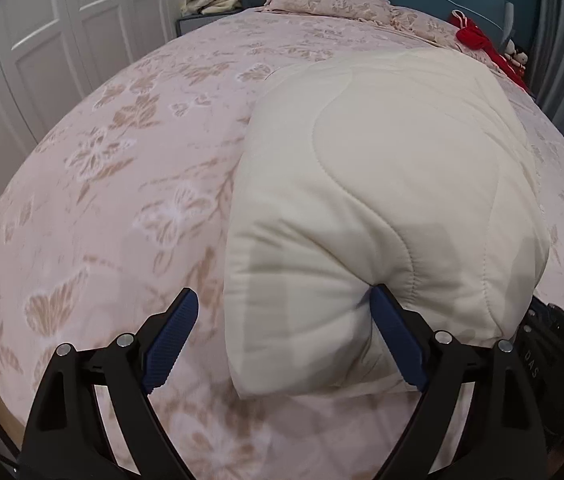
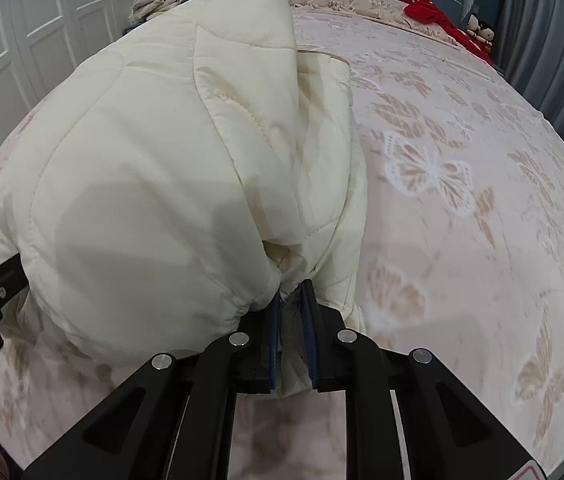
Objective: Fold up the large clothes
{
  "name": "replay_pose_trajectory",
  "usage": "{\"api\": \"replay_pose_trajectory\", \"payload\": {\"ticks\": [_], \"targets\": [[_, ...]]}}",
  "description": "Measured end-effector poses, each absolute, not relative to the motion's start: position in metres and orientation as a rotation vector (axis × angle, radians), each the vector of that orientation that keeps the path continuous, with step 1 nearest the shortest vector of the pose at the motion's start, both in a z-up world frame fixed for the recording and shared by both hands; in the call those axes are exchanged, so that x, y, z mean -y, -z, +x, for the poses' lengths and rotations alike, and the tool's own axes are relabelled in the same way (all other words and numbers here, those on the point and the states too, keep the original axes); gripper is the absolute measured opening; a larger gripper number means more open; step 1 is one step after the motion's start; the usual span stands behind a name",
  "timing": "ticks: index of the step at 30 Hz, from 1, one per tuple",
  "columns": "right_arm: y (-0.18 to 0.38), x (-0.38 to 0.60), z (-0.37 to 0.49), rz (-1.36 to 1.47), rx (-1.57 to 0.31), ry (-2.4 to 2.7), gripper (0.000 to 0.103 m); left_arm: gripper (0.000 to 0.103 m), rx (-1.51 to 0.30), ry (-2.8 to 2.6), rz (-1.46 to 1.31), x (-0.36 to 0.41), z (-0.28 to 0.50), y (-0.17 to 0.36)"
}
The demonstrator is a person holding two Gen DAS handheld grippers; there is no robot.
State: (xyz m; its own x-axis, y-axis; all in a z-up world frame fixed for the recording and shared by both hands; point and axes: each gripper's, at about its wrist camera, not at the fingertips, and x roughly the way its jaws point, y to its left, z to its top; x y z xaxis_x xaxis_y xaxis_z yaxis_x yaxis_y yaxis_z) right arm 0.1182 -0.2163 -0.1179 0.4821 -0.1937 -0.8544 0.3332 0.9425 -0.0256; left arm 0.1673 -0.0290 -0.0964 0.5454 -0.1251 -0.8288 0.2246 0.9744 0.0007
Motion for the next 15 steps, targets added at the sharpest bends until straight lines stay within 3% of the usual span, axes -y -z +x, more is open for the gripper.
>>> {"api": "replay_pose_trajectory", "payload": {"ticks": [10, 15], "targets": [[0.077, 0.225, 0.085, 0.219, -0.983, 0.317, 0.019, 0.085, -0.987, 0.191, 0.096, 0.023, 0.162, 0.072], [0.042, 0.221, 0.037, 0.253, -0.930, 0.346, 0.054, 0.085, -0.974, 0.184, 0.078, 0.016, 0.133, 0.043]]}}
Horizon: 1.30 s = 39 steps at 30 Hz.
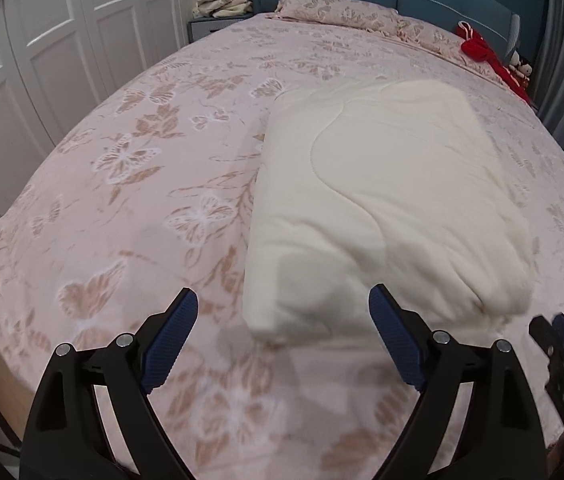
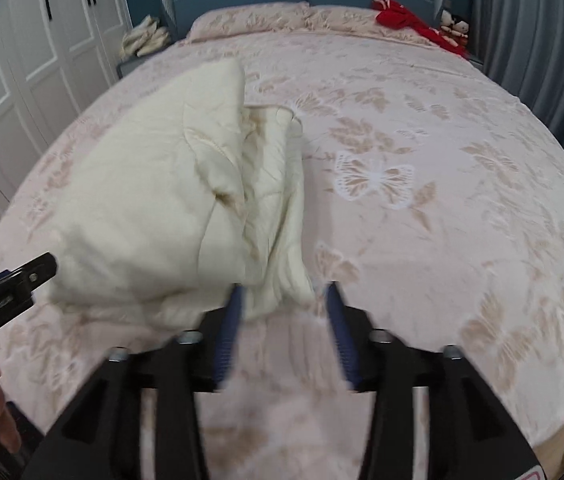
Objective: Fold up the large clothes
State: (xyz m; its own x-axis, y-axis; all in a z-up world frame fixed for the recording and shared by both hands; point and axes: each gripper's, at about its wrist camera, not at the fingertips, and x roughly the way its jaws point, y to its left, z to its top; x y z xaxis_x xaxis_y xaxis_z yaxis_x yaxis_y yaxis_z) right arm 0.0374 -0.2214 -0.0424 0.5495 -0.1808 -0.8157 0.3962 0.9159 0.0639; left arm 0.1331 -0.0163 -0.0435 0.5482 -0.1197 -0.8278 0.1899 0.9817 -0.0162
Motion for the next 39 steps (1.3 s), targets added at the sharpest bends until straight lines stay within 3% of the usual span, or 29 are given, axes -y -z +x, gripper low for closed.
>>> {"api": "replay_pose_trajectory", "payload": {"ticks": [14, 39], "targets": [[-0.027, 0.168, -0.047, 0.110, -0.781, 0.376, 0.081, 0.088, -0.817, 0.180, 0.130, 0.011, 0.046, -0.026], [-0.034, 0.140, -0.068, 0.074, -0.775, 0.353, 0.082, 0.088, -0.781, 0.148, 0.152, 0.005, 0.002, -0.031]]}}
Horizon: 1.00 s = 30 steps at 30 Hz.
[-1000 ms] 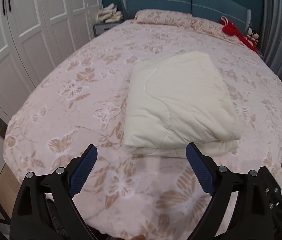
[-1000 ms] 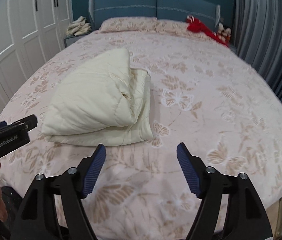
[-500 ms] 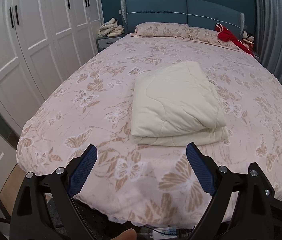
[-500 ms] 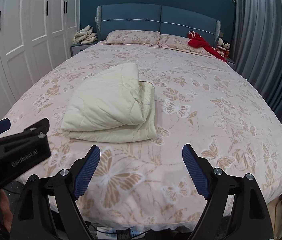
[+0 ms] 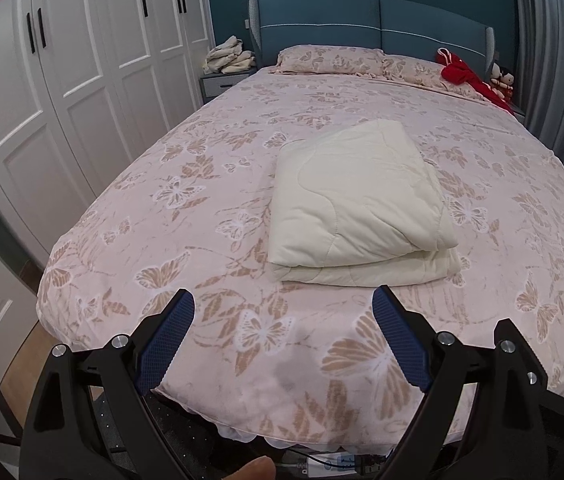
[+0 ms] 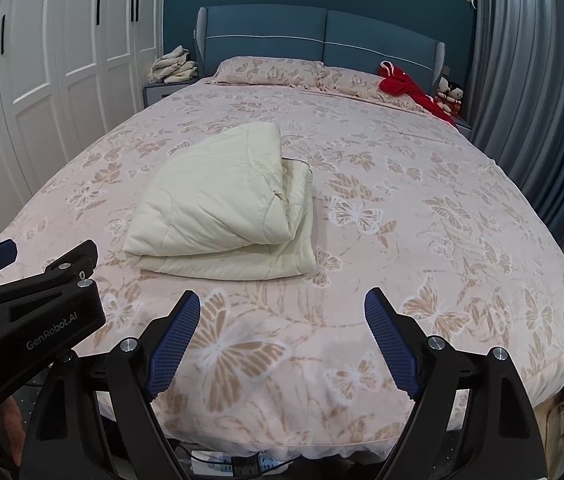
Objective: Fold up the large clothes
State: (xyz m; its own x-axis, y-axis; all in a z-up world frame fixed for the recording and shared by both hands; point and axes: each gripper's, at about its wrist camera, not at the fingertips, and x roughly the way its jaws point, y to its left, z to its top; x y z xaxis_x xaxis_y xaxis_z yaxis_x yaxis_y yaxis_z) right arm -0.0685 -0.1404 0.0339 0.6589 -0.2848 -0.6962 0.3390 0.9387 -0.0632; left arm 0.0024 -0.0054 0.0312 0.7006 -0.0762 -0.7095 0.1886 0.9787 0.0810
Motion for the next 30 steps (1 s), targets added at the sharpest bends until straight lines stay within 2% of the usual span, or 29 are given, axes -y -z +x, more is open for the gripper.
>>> {"api": "replay_pose_trajectory", "payload": {"ticks": [30], "targets": [[-0.032, 0.130, -0.065, 0.062, -0.780, 0.338, 0.082, 0.088, -0.755, 0.136, 0.147, 0.002, 0.002, -0.031]]}}
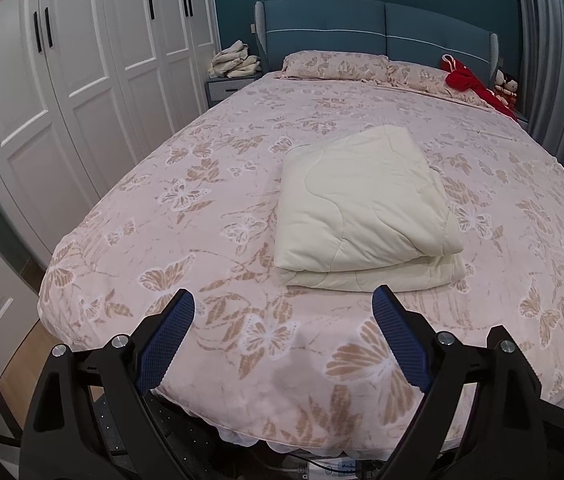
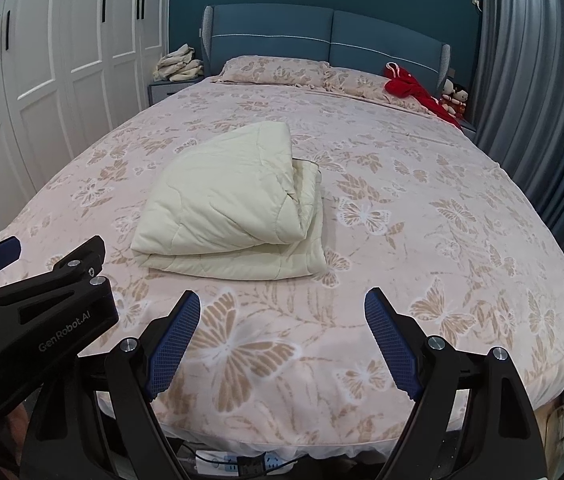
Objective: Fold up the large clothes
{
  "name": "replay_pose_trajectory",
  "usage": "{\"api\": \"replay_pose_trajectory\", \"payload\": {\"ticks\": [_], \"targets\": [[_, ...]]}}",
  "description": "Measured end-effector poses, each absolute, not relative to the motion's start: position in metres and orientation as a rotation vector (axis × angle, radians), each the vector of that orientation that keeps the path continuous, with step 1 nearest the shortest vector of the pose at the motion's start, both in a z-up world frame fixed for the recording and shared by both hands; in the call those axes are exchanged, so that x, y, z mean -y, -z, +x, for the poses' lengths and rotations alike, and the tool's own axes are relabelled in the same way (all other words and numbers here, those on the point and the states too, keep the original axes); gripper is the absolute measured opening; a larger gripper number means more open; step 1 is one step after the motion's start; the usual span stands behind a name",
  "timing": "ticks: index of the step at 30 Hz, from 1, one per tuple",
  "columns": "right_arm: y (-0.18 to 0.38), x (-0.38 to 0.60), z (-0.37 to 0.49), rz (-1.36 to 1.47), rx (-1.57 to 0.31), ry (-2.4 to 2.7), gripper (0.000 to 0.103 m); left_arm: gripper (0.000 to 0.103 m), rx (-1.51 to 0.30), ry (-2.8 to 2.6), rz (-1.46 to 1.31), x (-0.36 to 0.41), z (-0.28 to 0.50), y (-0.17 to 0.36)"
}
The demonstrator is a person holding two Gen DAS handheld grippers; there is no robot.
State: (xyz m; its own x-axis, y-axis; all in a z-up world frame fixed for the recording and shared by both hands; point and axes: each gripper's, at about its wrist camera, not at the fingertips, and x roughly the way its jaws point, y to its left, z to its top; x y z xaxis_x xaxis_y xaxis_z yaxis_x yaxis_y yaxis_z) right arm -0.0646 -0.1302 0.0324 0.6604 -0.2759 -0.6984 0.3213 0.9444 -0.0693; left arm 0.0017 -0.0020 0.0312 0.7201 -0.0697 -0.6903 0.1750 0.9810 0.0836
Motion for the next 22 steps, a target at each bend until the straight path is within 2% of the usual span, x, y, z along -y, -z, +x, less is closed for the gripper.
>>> {"api": "replay_pose_trajectory", "payload": {"ticks": [22], "targets": [[-0.0387, 0.1299, -0.0630, 0.060, -0.773, 0.336, 0.082, 0.088, -0.755, 0.139, 0.144, -0.0004, 0.0035, -0.0367]]}}
